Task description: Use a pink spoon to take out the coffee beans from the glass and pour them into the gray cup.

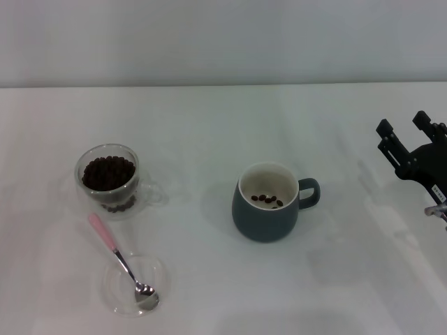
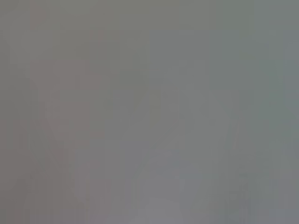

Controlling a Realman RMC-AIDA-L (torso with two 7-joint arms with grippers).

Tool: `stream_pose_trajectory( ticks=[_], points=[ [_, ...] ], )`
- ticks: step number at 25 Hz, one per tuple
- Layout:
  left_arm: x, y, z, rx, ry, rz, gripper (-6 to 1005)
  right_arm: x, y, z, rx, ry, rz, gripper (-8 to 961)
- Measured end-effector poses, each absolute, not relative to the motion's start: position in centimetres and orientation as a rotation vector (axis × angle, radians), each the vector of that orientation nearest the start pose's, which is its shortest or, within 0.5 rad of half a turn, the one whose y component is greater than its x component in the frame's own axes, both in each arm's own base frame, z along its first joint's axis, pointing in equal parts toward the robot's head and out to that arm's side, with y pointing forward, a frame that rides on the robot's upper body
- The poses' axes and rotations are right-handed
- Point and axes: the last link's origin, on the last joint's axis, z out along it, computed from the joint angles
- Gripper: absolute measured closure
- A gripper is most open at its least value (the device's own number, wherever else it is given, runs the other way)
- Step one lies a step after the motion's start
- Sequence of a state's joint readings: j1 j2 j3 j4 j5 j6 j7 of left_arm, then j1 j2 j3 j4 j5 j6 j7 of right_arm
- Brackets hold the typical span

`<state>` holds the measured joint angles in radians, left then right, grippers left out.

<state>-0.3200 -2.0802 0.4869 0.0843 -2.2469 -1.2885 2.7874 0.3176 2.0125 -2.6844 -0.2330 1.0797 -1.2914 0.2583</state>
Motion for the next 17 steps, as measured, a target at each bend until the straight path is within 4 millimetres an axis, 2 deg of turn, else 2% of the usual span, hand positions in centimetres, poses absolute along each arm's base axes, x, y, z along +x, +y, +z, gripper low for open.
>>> stream_pose_trajectory(
  ticks=[5,17],
  points=[
    [-38.85,28.97,3.32,-1.436,-0.634,-0.649,218,34.14,28.38,-1.60,-1.676,0.599,0.810,226],
    [-38.92,28.73,2.98,-1.468,-0.633,-0.636,219,33.28,29.04,-1.97,-1.690,0.588,0.827,226]
  ],
)
